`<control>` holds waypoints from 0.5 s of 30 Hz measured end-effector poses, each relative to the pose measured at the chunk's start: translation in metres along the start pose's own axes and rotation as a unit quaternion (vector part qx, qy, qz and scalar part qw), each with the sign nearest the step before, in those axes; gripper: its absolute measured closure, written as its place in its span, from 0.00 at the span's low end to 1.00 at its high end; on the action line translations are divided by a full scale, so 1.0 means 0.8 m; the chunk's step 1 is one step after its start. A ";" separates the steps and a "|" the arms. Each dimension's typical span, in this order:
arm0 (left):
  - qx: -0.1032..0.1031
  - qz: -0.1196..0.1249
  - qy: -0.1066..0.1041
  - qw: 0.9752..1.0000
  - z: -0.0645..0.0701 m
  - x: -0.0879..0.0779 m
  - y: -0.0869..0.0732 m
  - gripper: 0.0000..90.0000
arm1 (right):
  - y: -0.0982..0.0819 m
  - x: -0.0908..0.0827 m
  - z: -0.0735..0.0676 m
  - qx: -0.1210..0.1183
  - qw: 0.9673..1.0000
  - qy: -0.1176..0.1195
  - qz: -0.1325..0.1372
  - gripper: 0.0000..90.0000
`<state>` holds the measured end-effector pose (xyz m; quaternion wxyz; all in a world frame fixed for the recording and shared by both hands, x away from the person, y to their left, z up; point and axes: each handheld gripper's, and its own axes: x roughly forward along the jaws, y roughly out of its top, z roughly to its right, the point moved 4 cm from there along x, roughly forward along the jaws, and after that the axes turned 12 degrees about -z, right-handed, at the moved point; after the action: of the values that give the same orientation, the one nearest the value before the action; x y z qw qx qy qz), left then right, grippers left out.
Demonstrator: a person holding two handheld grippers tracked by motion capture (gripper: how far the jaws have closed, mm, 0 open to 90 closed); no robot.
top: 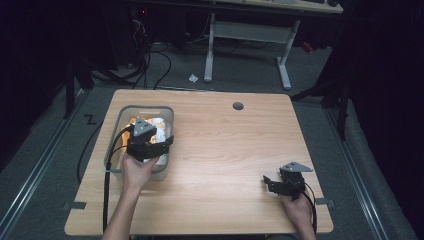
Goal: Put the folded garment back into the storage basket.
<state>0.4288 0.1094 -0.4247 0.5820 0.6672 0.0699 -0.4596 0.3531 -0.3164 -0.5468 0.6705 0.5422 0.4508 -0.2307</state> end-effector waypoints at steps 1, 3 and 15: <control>0.003 0.000 -0.001 1.000 0.003 0.000 0.000 0.36 | 0.000 0.000 0.000 0.000 1.000 0.000 0.000 0.27; 0.008 -0.002 -0.004 1.000 0.009 0.002 0.000 0.36 | 0.000 0.000 0.000 0.000 1.000 0.000 0.000 0.27; 0.025 0.000 -0.024 0.999 0.037 0.005 -0.004 0.36 | 0.000 0.000 0.000 0.000 1.000 0.000 0.000 0.27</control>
<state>0.4131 0.0836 -0.4269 0.5665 0.6707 0.0444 -0.4767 0.3531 -0.3165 -0.5468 0.6705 0.5422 0.4509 -0.2307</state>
